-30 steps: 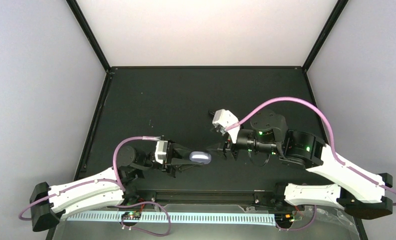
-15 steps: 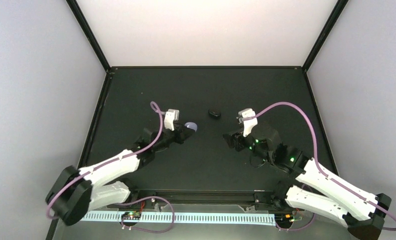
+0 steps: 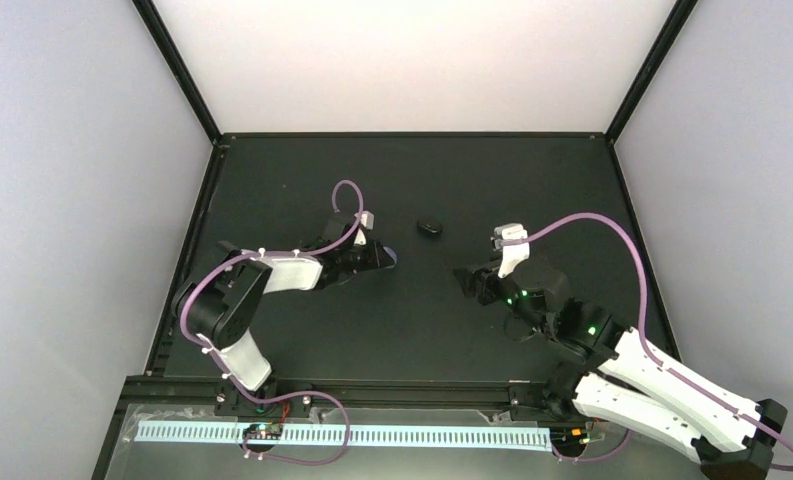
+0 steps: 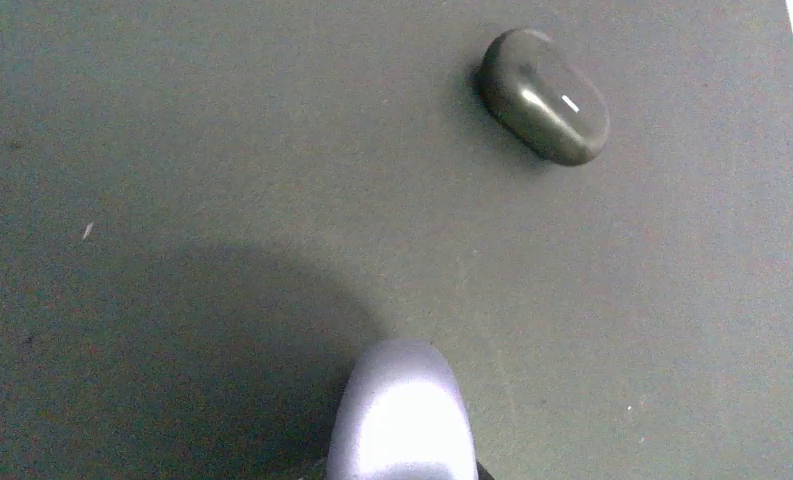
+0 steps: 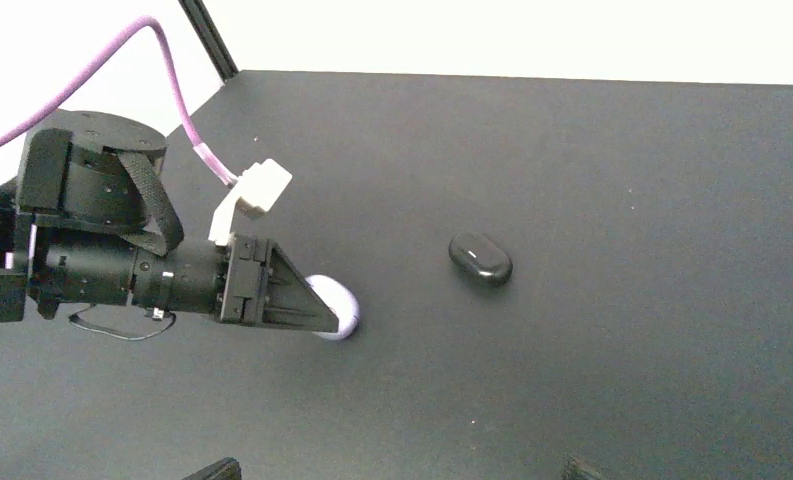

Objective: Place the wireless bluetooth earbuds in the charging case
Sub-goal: Place the charging case at the center of the board.

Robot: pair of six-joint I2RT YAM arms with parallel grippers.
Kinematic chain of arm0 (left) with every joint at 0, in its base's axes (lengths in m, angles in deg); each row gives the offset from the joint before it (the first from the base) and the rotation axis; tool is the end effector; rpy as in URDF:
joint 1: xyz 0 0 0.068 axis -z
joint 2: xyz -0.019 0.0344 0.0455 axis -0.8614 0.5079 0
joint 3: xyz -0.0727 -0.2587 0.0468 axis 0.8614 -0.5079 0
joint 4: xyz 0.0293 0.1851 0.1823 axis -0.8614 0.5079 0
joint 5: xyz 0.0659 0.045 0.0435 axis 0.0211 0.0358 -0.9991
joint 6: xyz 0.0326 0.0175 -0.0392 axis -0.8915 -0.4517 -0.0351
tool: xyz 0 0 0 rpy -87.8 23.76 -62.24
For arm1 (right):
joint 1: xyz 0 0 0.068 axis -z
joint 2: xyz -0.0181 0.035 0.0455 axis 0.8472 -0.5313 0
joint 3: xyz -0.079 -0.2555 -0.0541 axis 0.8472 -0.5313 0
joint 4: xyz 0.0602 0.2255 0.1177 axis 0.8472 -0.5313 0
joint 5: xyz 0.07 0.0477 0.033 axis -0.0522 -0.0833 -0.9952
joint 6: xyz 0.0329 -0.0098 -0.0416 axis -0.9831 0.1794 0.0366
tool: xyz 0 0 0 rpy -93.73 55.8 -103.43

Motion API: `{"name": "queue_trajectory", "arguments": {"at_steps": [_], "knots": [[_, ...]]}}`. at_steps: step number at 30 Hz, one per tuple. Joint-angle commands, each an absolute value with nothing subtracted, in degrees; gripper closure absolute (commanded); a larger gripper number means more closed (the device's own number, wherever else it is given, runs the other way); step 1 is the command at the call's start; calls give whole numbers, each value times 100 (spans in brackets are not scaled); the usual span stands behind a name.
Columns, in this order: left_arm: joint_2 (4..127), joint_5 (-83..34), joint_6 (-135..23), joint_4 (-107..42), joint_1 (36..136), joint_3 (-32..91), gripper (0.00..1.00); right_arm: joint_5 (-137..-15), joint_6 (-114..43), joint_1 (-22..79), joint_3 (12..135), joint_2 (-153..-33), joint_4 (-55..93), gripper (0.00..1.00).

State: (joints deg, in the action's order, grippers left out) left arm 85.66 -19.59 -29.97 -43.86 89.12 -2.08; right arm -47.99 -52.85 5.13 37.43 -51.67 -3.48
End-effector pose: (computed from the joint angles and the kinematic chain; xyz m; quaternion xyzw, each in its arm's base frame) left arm 0.2718 -0.1640 0.1371 -0.0160 0.9069 -0.3117 0.2829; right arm 0.1073 0.1208 0.2993 -0.1117 0.8208 0.2209 0.5148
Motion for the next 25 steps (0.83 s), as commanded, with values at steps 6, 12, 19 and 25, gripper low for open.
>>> {"name": "queue_trajectory", "arguments": {"at_steps": [6, 12, 19, 25], "knots": [[9000, -1941, -2914, -3810, 8900, 71, 57, -4494, -5123, 543, 4084, -4869, -411, 15], [8310, -2544, -2945, -3051, 8904, 7, 2, -4323, -5053, 545, 4232, -4823, -479, 12], [6151, -3901, -2817, -1108, 8963, 223, 1, -3419, -5368, 544, 4230, -4641, -146, 0], [4361, -4405, -3408, -905, 9007, 20, 1, -2981, -5051, 544, 3915, -4339, 571, 0]]}}
